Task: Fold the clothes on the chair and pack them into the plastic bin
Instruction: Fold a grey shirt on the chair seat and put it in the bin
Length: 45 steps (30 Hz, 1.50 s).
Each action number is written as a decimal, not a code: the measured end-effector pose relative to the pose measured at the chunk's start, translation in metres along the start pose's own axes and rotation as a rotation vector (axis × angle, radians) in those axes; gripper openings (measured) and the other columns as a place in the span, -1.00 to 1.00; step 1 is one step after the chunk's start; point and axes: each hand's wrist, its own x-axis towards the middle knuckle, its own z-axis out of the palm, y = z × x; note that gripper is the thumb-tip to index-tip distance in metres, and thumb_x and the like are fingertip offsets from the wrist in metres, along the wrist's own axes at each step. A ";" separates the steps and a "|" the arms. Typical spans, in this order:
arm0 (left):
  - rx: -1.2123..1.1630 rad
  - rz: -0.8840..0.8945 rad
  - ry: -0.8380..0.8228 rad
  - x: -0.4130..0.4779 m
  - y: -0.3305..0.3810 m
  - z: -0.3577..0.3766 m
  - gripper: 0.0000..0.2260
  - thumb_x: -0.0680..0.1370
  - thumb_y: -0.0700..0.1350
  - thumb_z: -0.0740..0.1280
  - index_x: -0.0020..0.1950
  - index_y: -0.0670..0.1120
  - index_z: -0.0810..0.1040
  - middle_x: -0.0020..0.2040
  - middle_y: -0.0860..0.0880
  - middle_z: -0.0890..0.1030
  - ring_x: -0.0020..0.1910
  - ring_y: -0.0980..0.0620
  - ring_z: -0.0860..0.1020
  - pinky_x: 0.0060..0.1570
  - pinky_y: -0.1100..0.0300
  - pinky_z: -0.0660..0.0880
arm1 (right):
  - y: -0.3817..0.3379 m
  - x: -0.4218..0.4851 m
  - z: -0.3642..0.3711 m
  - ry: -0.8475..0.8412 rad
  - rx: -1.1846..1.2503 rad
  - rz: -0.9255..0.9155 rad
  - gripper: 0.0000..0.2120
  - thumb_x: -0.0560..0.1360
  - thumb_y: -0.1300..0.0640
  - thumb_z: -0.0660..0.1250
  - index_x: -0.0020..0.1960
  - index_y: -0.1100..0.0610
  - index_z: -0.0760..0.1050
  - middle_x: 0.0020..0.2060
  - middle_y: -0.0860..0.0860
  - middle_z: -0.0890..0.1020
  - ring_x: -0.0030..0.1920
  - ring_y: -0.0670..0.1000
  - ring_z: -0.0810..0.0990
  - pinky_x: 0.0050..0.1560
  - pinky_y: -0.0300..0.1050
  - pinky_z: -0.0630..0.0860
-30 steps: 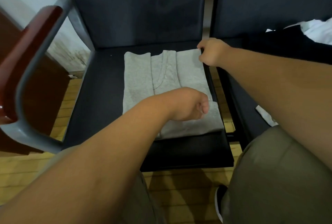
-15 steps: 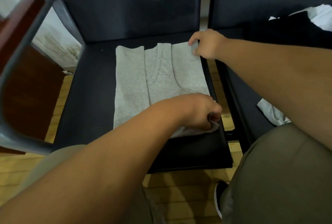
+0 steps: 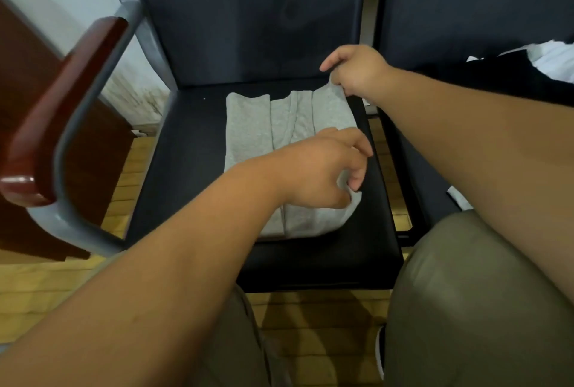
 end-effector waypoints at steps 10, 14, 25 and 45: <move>0.005 -0.313 -0.091 -0.076 -0.023 -0.032 -0.83 0.54 -0.11 0.51 -0.01 0.11 0.57 -0.09 0.14 0.59 -0.14 0.20 0.55 -0.21 0.35 0.40 | -0.065 -0.022 0.062 0.032 0.066 -0.169 -0.63 0.54 0.37 0.30 0.05 -0.06 0.68 -0.04 -0.09 0.59 -0.01 -0.03 0.66 -0.02 -0.06 0.71; -0.055 -0.418 -0.075 -0.106 -0.038 -0.037 -0.77 0.53 -0.10 0.55 0.03 0.16 0.56 -0.02 0.17 0.61 -0.06 0.22 0.57 -0.09 0.27 0.48 | -0.083 -0.029 0.090 -0.009 0.030 -0.236 -0.60 0.54 0.37 0.27 0.06 -0.10 0.67 0.02 -0.14 0.56 0.06 -0.10 0.60 0.09 -0.09 0.68; 0.056 -0.691 -0.453 -0.138 -0.064 -0.019 -0.70 0.52 0.16 0.53 0.19 0.11 0.63 0.11 0.04 0.70 0.09 0.03 0.62 0.24 0.01 0.54 | -0.091 -0.052 0.116 -0.276 -0.089 -0.312 -0.48 0.58 0.34 0.24 0.27 -0.20 0.66 0.28 -0.22 0.57 0.03 -0.18 0.63 0.02 -0.21 0.63; 0.129 -0.594 -0.137 -0.129 -0.061 0.018 -0.60 0.52 -0.01 0.48 0.36 0.07 0.56 0.24 0.01 0.52 0.14 -0.06 0.55 0.20 -0.01 0.56 | -0.057 -0.184 0.081 -0.668 -0.645 0.087 -0.60 0.66 0.20 0.17 0.43 -0.03 0.56 0.24 0.02 0.63 0.10 0.03 0.70 0.14 0.02 0.69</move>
